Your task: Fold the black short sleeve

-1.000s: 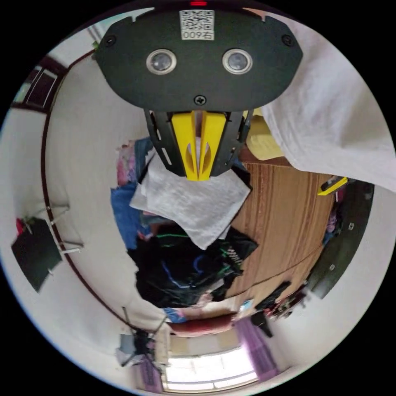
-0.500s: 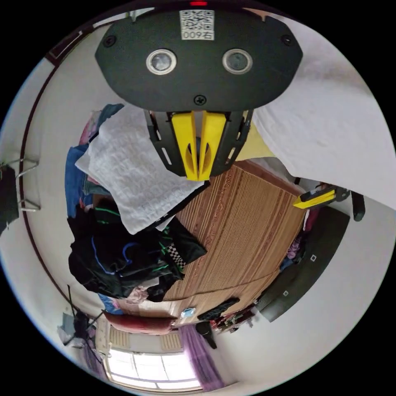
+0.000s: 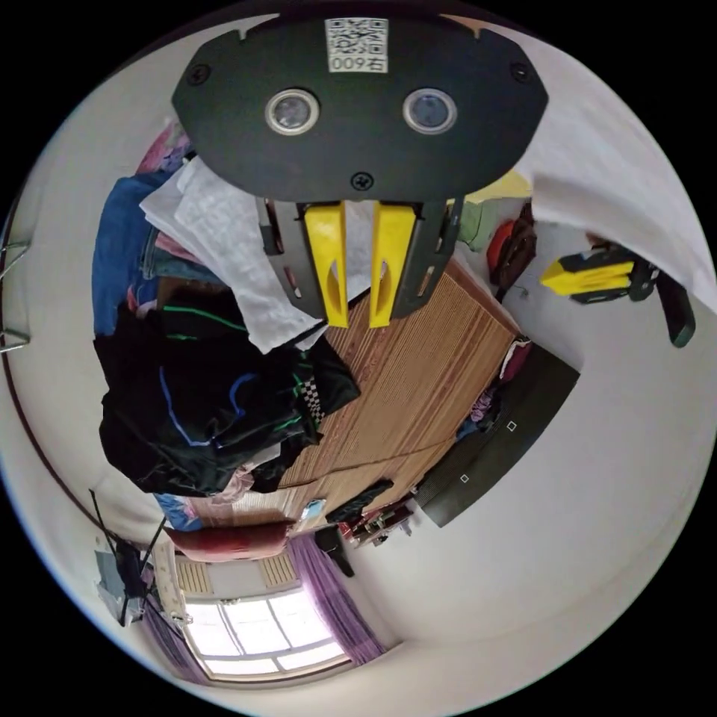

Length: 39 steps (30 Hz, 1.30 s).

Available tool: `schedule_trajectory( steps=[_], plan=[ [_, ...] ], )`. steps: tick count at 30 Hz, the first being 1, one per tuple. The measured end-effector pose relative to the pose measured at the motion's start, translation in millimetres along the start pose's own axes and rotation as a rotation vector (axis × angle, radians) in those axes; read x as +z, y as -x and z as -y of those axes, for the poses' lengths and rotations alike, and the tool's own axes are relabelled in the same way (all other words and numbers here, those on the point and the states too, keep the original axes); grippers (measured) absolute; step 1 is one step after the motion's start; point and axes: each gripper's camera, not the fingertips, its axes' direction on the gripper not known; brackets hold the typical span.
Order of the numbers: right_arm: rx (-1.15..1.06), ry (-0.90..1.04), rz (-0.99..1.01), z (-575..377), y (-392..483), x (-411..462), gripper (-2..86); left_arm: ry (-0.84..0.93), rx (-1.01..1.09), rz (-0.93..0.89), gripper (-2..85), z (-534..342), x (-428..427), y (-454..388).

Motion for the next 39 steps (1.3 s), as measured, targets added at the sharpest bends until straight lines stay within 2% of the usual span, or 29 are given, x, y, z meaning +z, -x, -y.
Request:
schedule_trajectory(
  steps=[5,12,17,20,22,25,29,33,39],
  plan=[
    [0.203,-0.042,-0.005,33.3,-95.2,41.6,6.1,0.173,-0.020,0.078,0.6,-34.7,18.6,-32.9],
    [0.094,-0.030,-0.256,129.6,-173.9,98.7,8.7,0.249,-0.307,0.114,0.7,-62.6,39.1,-21.3],
    [0.123,0.076,-0.326,194.6,-223.5,190.1,8.0,0.337,-0.475,0.082,0.8,-94.7,71.8,-37.1],
    [0.161,0.119,-0.363,191.6,-228.4,241.1,5.1,0.396,-0.520,0.097,0.8,-116.1,84.9,-47.8],
    [0.155,0.122,-0.380,190.6,-222.9,245.7,2.1,0.412,-0.536,0.101,0.8,-127.0,87.6,-49.2],
    [0.199,0.072,-0.312,186.9,-213.2,215.6,-0.4,0.390,-0.529,0.122,0.8,-144.4,85.8,-42.9],
    [0.136,-0.123,-0.205,156.6,-177.4,120.7,-0.8,0.341,-0.540,0.146,0.8,-180.4,83.0,-16.6],
    [0.179,-0.314,-0.119,125.5,-131.7,30.6,-0.8,0.262,-0.488,0.154,0.8,-219.2,73.8,11.5],
    [-0.004,-0.690,0.001,87.1,39.7,-80.0,-0.8,0.121,-0.329,0.193,1.0,-299.0,50.8,78.3]
  ],
)
